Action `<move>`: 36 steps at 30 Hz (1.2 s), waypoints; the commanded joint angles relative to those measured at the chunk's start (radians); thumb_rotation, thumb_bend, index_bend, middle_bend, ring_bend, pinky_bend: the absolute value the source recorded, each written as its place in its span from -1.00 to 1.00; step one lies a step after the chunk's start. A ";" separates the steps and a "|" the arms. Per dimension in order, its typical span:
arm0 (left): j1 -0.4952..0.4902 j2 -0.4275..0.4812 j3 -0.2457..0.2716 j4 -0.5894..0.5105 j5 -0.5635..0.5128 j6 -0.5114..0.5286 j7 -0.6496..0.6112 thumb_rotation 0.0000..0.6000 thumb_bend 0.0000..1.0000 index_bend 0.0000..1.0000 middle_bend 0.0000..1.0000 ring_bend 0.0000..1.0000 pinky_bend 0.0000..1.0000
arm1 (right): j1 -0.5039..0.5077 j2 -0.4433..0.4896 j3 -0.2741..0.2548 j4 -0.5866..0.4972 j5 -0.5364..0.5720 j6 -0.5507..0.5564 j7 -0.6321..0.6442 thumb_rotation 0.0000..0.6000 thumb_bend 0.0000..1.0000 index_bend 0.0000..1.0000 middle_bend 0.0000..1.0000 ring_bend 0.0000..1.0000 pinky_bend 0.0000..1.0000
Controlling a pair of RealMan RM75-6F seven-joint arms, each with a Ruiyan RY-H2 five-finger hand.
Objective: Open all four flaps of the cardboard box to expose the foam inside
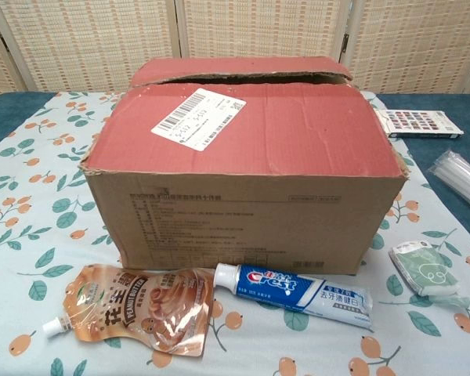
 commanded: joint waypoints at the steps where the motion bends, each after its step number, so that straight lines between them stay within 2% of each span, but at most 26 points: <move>1: 0.000 -0.007 0.001 0.010 0.013 0.011 0.000 1.00 -0.51 -1.00 -0.92 -1.00 -1.00 | -0.002 0.001 0.001 -0.004 0.009 -0.001 -0.009 1.00 -0.17 -1.00 -1.00 -1.00 -1.00; 6: 0.000 -0.009 0.002 0.012 0.007 0.007 -0.001 1.00 -0.51 -1.00 -0.92 -1.00 -1.00 | 0.002 0.005 0.002 -0.013 0.011 -0.008 -0.007 1.00 -0.17 -1.00 -1.00 -1.00 -1.00; 11: -0.002 0.000 -0.001 0.000 0.001 0.001 -0.015 1.00 -0.51 -1.00 -0.92 -1.00 -1.00 | 0.042 -0.010 0.025 0.010 -0.021 -0.031 0.067 1.00 -0.17 -1.00 -1.00 -1.00 -1.00; 14: -0.008 0.004 0.000 0.003 0.000 -0.011 -0.025 1.00 -0.51 -1.00 -0.92 -1.00 -1.00 | 0.085 0.042 0.047 -0.081 0.019 -0.112 0.080 1.00 -0.17 -1.00 -1.00 -1.00 -1.00; 16: -0.010 0.006 0.002 0.004 -0.006 -0.022 -0.021 1.00 -0.51 -1.00 -0.92 -1.00 -1.00 | 0.124 0.080 0.082 -0.161 0.049 -0.152 0.064 1.00 -0.17 -1.00 -1.00 -1.00 -1.00; 20: -0.012 0.015 0.003 -0.003 -0.010 -0.029 -0.043 1.00 -0.51 -1.00 -0.92 -0.99 -1.00 | 0.199 0.078 0.155 -0.255 0.132 -0.182 -0.072 1.00 -0.17 -1.00 -1.00 -1.00 -1.00; 25: -0.011 0.015 0.012 0.019 0.016 -0.018 -0.068 1.00 -0.49 -1.00 -0.91 -0.97 -1.00 | 0.315 0.000 0.227 -0.307 0.275 -0.213 -0.276 1.00 -0.17 -1.00 -1.00 -1.00 -1.00; 29: -0.009 0.016 0.013 0.024 0.016 -0.012 -0.084 1.00 -0.49 -1.00 -0.91 -0.97 -1.00 | 0.397 -0.066 0.256 -0.319 0.368 -0.228 -0.386 1.00 -0.17 -1.00 -1.00 -1.00 -1.00; 36: -0.014 0.002 -0.010 0.071 -0.007 -0.005 -0.146 1.00 -0.46 -1.00 -0.91 -0.96 -1.00 | 0.511 -0.179 0.271 -0.320 0.479 -0.222 -0.508 1.00 -0.17 -1.00 -1.00 -1.00 -1.00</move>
